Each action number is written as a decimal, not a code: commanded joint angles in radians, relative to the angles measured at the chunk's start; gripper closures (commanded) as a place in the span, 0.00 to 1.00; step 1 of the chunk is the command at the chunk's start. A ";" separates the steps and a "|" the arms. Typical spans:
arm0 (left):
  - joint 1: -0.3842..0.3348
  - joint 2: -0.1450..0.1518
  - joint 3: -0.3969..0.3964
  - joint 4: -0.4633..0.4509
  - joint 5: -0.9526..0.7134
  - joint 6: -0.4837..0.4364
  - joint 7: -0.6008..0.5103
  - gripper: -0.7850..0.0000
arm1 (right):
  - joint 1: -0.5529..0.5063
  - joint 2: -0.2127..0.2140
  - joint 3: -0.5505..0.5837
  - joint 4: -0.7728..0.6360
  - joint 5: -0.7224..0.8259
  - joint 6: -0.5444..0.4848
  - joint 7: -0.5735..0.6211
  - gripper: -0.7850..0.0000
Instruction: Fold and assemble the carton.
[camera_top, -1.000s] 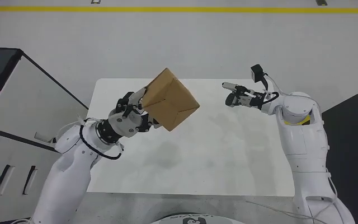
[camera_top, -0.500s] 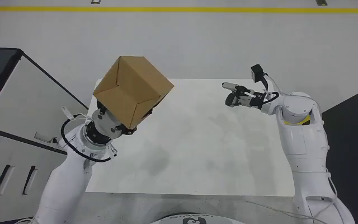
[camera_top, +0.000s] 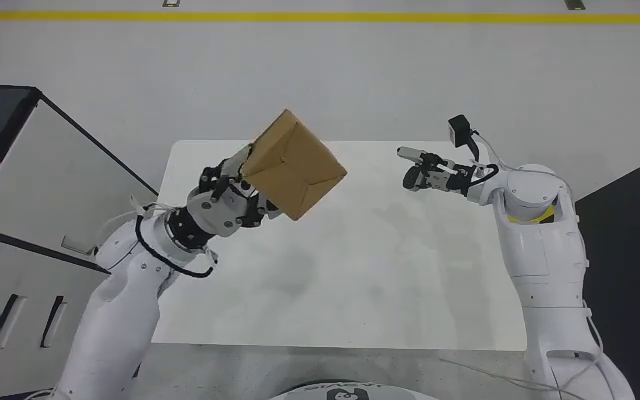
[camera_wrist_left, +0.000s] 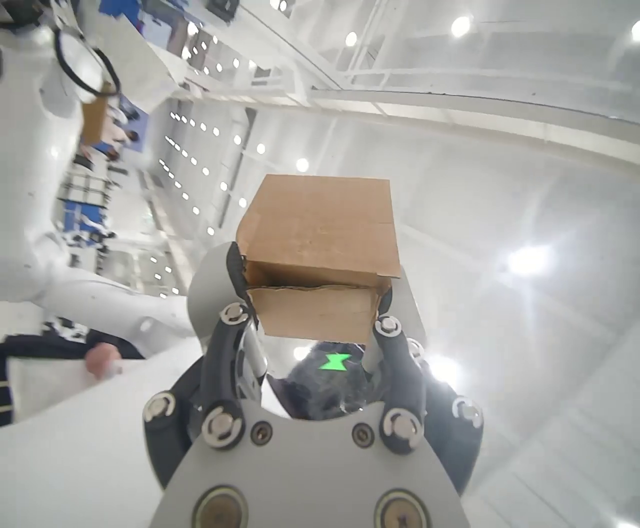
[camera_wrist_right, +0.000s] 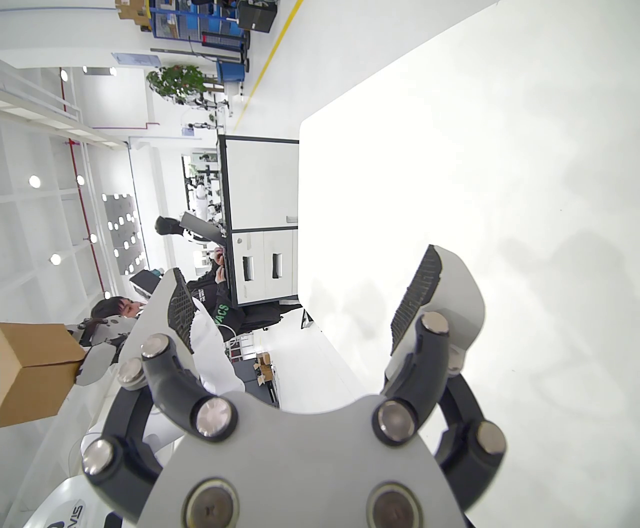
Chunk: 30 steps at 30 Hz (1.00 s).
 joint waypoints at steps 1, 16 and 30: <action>0.001 0.001 -0.003 -0.007 0.084 -0.035 0.001 1.00 | 0.000 0.000 0.000 0.000 0.000 0.000 0.000 0.00; 0.025 -0.005 0.010 -0.015 0.029 -0.089 -0.044 1.00 | 0.000 0.000 0.000 0.000 0.000 0.000 0.000 0.00; 0.024 -0.007 -0.001 -0.013 -0.023 -0.058 -0.035 1.00 | 0.000 0.000 0.000 0.000 0.000 0.000 0.000 0.00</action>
